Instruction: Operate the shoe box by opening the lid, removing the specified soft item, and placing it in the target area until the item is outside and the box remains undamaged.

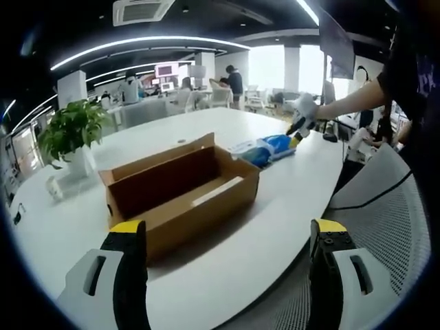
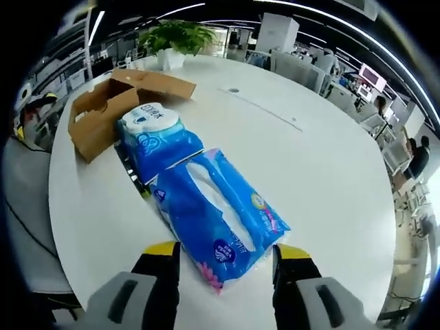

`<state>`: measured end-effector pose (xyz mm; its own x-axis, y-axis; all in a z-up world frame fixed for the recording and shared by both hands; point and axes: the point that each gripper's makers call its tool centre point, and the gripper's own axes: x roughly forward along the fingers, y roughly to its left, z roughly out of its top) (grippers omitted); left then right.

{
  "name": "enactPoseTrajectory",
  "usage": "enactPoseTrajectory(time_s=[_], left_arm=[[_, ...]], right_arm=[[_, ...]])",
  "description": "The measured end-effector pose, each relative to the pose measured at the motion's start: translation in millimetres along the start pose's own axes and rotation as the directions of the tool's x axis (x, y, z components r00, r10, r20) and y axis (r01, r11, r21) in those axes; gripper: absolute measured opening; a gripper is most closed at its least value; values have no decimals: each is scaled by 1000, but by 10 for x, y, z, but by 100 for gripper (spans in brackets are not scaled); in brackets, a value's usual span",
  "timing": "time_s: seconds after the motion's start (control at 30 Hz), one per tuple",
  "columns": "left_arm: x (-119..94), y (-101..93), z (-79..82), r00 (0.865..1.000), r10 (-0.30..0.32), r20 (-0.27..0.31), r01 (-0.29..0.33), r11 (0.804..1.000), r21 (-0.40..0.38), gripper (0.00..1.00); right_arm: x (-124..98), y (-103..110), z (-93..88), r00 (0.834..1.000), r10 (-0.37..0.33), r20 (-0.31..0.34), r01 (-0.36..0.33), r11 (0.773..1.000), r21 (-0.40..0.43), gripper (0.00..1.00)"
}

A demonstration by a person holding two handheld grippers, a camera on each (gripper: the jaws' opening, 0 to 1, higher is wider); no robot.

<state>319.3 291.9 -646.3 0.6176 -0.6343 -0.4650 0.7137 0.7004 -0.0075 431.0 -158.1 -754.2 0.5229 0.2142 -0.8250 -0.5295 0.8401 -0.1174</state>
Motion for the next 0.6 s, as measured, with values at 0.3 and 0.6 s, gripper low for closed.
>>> enactPoseTrajectory(time_s=[0.3, 0.6], left_arm=[[4, 13, -13, 1000, 0, -5, 0, 1000, -2, 98], [12, 1, -22, 1000, -4, -11, 4, 1000, -1, 97]], right_arm=[[-33, -15, -46, 1000, -2, -24, 1, 999, -43, 43], [-96, -70, -7, 999, -38, 16, 37, 999, 40, 50]])
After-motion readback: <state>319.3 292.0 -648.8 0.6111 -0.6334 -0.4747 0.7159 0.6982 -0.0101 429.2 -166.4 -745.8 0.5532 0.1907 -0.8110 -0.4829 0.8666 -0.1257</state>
